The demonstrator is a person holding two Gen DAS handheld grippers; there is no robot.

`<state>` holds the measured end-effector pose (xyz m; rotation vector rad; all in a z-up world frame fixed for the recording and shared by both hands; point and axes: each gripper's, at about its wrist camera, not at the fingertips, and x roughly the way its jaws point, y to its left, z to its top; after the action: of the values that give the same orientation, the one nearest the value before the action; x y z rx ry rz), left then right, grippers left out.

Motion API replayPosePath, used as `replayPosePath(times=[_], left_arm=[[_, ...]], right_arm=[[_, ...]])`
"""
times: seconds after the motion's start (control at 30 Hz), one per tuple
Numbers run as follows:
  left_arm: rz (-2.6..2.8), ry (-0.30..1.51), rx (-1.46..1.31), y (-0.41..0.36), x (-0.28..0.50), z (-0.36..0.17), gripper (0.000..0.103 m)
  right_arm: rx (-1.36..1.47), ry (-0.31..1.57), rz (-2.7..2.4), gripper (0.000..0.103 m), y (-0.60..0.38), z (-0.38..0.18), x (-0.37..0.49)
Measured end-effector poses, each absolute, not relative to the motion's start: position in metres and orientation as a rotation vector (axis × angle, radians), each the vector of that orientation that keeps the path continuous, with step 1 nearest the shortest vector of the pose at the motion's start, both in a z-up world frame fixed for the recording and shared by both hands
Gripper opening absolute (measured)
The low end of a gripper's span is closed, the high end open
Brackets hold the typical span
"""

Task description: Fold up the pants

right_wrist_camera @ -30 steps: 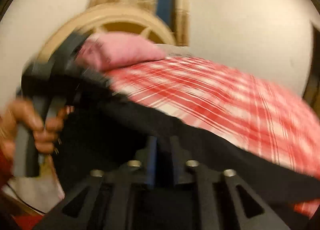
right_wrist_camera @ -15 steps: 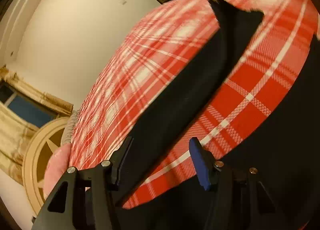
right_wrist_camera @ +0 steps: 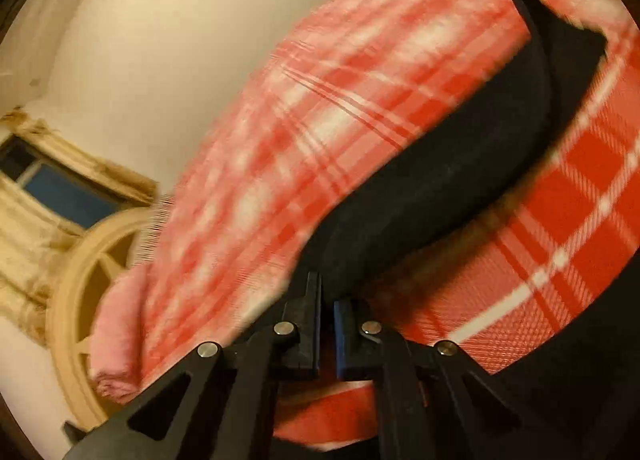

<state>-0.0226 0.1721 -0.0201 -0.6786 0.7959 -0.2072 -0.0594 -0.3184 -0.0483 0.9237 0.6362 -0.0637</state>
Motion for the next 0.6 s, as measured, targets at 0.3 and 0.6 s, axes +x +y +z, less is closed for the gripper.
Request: replayPosePath(times=[0.3, 0.6], left_arm=[[-0.257, 0.739, -0.706, 0.193, -0.057, 0.004, 0.011], [-0.173, 0.837, -0.567, 0.198, -0.114, -0.034, 0.011]], right_arm=[[0.786, 0.545, 0.069, 0.005, -0.299, 0.027, -0.162], [0.663, 0.758, -0.057, 0.005, -0.273, -0.057, -0.234]])
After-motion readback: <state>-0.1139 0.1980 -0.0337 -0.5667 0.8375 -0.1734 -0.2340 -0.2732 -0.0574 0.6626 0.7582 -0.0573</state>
